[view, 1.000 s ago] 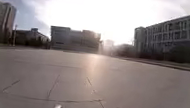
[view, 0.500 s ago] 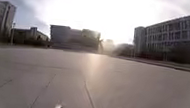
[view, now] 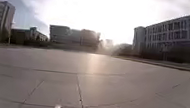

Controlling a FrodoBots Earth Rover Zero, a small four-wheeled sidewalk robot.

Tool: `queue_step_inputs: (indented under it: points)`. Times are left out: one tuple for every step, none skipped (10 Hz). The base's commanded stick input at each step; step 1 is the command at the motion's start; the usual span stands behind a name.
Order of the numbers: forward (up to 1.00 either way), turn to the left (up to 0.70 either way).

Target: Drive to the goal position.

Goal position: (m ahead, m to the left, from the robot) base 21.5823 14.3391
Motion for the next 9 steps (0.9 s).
queue_step_inputs:
  points:
    - [1.00, 0.00]
    - [1.00, 0.00]
    - [1.00, 0.00]
    - [1.00, 0.00]
    - [1.00, 0.00]
    - [1.00, 0.00]
    - [1.00, 0.00]
    - [1.00, 0.00]
    - [1.00, 0.00]
